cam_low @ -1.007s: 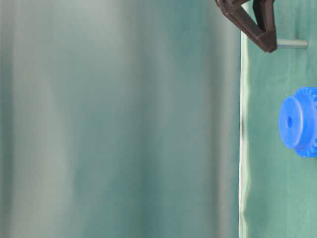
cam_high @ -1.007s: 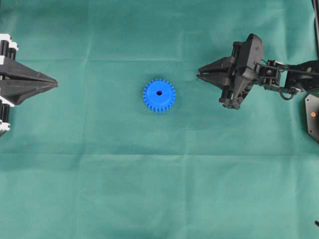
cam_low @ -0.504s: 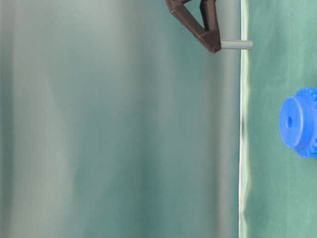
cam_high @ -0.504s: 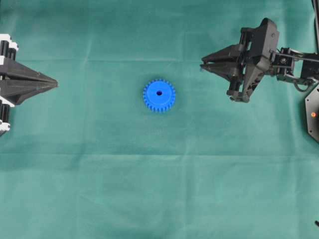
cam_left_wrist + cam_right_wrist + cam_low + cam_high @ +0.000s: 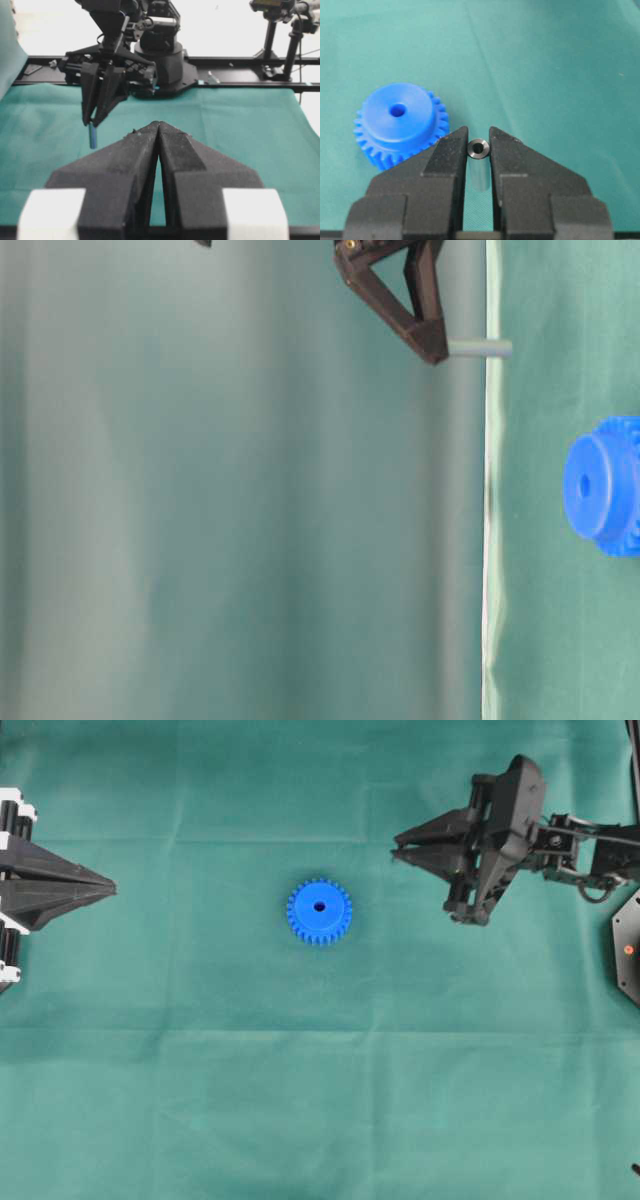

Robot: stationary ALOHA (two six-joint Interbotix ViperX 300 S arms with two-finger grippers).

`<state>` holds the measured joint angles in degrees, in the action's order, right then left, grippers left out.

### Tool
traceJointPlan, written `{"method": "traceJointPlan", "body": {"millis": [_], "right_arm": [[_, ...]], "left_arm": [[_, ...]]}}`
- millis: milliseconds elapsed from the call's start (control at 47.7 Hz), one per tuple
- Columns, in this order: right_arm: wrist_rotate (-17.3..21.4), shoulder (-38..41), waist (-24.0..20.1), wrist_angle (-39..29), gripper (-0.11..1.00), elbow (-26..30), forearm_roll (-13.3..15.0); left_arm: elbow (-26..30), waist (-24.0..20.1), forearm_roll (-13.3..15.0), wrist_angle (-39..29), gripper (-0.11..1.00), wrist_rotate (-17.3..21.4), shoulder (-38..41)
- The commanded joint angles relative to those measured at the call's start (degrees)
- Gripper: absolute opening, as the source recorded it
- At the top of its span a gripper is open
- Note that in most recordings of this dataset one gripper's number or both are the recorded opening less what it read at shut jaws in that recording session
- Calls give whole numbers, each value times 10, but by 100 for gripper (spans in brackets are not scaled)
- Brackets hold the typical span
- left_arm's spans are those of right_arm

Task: Insert the shaft placed at a random location into the center hole of the medium gear at another random location.
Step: 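Carry the shaft left over the blue gear's center hole, then align and lower the shaft into the gear's center hole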

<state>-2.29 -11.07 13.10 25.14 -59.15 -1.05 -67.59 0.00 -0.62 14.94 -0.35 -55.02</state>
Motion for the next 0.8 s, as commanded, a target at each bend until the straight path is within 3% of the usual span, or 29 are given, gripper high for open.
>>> {"method": "traceJointPlan", "body": {"millis": [0, 357, 776], "right_arm": [[-6, 7, -13, 1, 13, 29, -3], [-6, 85, -54, -1, 13, 117, -3], [-6, 134, -72, 1, 13, 163, -3]], "left_arm": [[13, 0, -2, 3, 0, -1, 5], [13, 0, -2, 3, 0, -1, 4], [13, 0, -2, 1, 0, -1, 4]]}}
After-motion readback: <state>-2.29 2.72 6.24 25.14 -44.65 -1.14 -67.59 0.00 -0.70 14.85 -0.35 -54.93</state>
